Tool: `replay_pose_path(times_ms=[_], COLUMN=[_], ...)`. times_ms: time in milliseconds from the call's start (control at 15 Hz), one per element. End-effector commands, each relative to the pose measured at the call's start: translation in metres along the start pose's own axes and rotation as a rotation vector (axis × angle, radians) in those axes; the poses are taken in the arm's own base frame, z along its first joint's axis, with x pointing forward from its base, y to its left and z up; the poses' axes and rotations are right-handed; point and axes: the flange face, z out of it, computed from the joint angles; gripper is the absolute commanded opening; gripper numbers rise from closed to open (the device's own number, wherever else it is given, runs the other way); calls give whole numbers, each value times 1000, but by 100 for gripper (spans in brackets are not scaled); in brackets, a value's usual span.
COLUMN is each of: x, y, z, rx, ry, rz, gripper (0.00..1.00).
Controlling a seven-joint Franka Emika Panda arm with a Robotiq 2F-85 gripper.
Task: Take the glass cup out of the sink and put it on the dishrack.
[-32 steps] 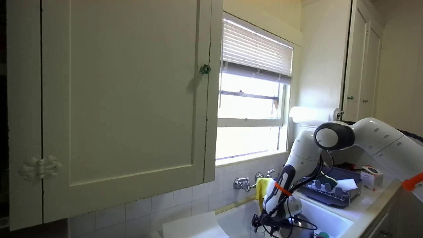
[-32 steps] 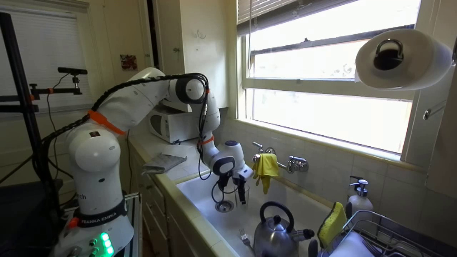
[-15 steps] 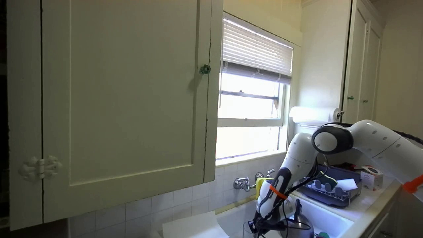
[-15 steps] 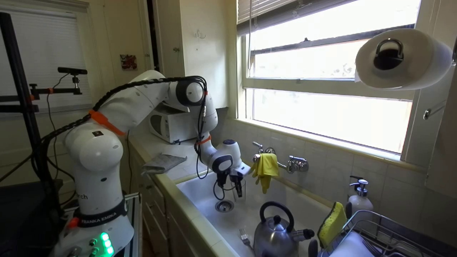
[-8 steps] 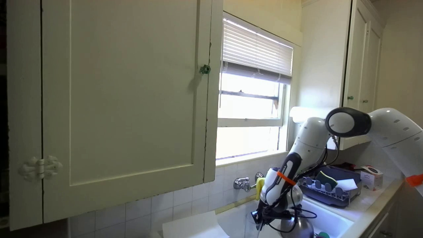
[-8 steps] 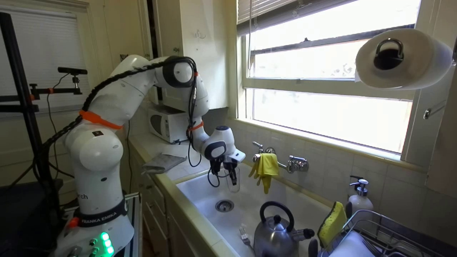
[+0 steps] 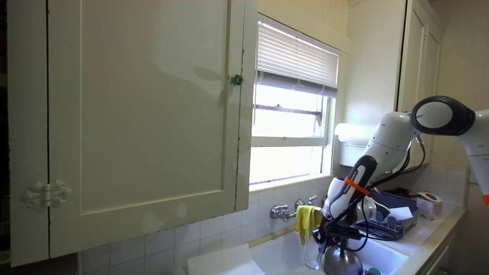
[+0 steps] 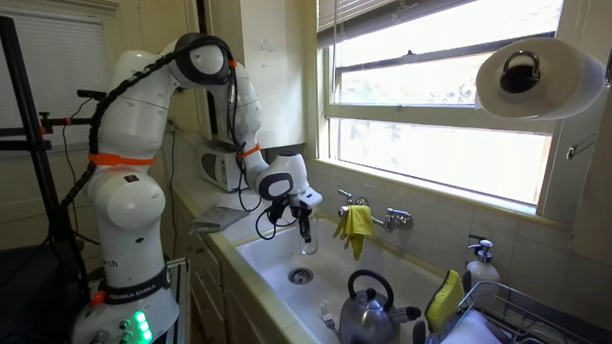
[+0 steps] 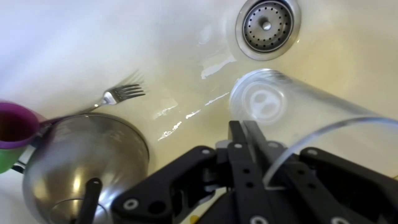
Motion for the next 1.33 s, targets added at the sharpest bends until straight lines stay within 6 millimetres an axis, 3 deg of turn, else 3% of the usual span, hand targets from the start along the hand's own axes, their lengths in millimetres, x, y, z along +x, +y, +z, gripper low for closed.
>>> replay_pose_path(times_ms=[0,267,333,467,667,733,1133,1267], x=[-21,-31,-18,-22,-22,-22,8,26], y=[38,92,73,91,91,90,123,156], z=[-41,-63,-42,-51,-55,-55,-50,-52], rx=[1,11,-21,-18,-9,-8,-13,-29], ry=[-18,12,-2,-1,3,3,95,137], rz=[151,351,273,324,337,338,493,549], gripper=[2,2,8,8,8,2,2,2])
